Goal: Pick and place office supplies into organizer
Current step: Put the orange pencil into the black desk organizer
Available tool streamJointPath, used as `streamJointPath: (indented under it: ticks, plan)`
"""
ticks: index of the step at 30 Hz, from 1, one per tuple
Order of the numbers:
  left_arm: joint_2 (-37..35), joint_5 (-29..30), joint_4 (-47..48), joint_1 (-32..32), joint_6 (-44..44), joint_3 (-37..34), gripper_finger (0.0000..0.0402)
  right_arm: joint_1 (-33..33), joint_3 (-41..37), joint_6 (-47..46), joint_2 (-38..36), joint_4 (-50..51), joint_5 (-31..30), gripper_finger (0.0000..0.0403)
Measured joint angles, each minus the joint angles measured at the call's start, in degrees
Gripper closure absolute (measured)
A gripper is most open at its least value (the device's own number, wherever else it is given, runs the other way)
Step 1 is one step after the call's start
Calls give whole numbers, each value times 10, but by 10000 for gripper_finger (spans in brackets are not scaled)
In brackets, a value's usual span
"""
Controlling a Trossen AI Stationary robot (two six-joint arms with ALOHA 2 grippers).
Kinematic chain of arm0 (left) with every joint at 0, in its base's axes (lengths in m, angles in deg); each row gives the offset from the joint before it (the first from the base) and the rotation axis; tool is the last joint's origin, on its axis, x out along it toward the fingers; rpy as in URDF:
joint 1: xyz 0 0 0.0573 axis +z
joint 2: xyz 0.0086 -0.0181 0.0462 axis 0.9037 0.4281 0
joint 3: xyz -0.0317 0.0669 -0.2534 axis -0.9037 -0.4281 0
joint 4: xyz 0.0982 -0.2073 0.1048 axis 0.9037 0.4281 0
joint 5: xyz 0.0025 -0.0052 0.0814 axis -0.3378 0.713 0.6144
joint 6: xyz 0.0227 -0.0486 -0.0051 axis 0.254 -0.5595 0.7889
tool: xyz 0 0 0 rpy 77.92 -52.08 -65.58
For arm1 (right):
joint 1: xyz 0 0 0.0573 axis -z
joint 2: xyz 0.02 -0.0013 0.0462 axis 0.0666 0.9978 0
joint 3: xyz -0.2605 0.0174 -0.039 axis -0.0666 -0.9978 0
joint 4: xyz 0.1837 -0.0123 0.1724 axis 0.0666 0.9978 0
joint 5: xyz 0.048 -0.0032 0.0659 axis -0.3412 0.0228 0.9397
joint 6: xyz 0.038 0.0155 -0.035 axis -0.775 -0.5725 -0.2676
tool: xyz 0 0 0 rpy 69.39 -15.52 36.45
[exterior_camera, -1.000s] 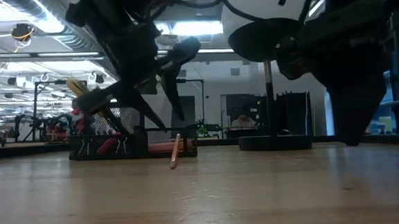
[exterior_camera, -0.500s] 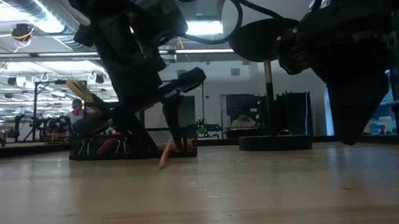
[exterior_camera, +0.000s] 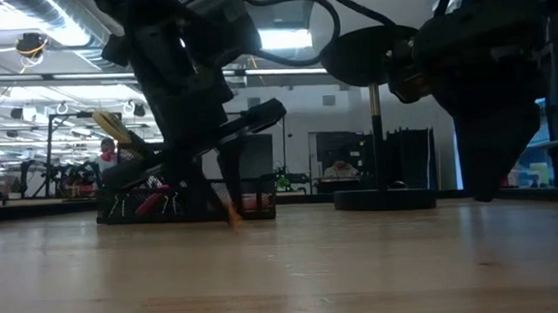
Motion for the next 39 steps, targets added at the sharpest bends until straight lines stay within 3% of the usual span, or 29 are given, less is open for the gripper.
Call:
streamJointPath:
  ticks: [3, 8, 19, 30, 33, 39]
  plan:
    - [0, 1, 0, 0, -8, 0, 381, 0, 0, 0, 0, 0, -7, 241]
    - [-4, 35, 2, -14, -49, -1, 385, 0, 0, 2, 0, 0, -26, 241]
    - [-130, 296, 111, -96, -156, 5, 385, 4, 0, 76, 0, -18, -65, 241]
    - [-224, 634, 205, -142, -166, 6, 385, 11, 0, 122, 0, -36, -82, 241]
    - [-225, 676, 236, -130, -166, 6, 385, 11, 0, 132, 0, -38, -89, 241]
    - [-214, 707, 291, -102, -173, 6, 385, 11, 0, 137, 0, -55, -111, 241]
